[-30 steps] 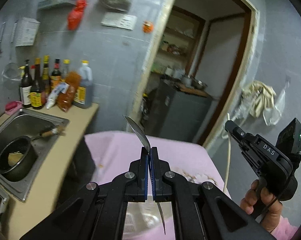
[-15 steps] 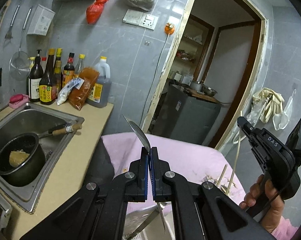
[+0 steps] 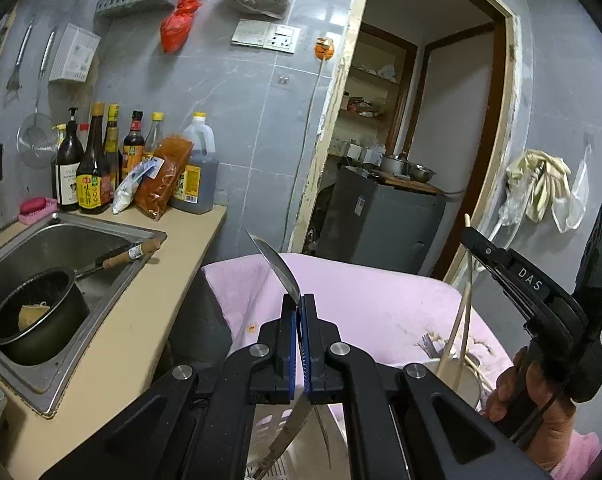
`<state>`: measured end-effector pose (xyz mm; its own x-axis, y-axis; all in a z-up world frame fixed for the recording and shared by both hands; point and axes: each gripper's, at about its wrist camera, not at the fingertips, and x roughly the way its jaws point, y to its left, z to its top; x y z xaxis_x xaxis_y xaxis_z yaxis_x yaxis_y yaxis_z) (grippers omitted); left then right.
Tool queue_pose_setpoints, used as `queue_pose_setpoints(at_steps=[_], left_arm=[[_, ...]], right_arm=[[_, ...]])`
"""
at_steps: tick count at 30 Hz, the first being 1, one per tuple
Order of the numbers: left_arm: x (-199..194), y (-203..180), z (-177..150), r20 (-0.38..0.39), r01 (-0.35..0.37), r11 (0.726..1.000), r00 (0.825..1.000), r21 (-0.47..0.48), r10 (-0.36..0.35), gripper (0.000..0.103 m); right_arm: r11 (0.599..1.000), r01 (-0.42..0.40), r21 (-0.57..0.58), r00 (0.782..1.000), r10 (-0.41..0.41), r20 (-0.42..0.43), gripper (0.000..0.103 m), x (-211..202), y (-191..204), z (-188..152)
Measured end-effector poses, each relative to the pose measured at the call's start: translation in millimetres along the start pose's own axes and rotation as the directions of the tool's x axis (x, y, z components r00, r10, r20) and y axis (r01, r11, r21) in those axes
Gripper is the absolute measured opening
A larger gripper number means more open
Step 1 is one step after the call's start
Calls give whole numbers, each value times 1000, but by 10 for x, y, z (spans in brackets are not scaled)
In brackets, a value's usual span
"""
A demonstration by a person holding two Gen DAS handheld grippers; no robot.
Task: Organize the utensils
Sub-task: 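Carry the knife and chopstick to the white caddy and release them inside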
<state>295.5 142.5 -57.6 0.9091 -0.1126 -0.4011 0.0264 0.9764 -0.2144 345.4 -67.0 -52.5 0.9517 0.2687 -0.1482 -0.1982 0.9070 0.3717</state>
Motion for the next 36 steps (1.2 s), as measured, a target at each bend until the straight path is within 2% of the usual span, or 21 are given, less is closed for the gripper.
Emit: queue_pose_setpoints(at_steps=[5,11,28,30,32,33,36], left_arm=[[-7,-67,-69,-9,-9,999,1000,37,10,3],[-30,-81,-109,-45,-10,998,999,54,12,3],[-91,-118,-113,-151,-25,999,988,27,29,3],[-90,-130,-114,-163,-34,999,986,22,37,3],[-95,-143,-128,-172,-43,999,984,19,46,3],[-94,-149,-138,-177,-48,999,983,17,51,3],[-106,-166,-166,-189,-57,998,980,4,57,4]], right_arm=[[998,-14,-68,1000,14,7,5,-43,73,-50],[995,-37,-90,999,35,-28,5,-94,79,-92],[995,-76,-66,988,66,-139,6,-210,-71,-121],[995,-75,-60,987,65,-150,9,-226,-102,-115],[996,-72,-51,986,64,-155,24,-247,-131,-103],[996,-74,-45,985,66,-156,27,-266,-144,-101],[996,-82,-38,983,74,-167,29,-286,-171,-86]])
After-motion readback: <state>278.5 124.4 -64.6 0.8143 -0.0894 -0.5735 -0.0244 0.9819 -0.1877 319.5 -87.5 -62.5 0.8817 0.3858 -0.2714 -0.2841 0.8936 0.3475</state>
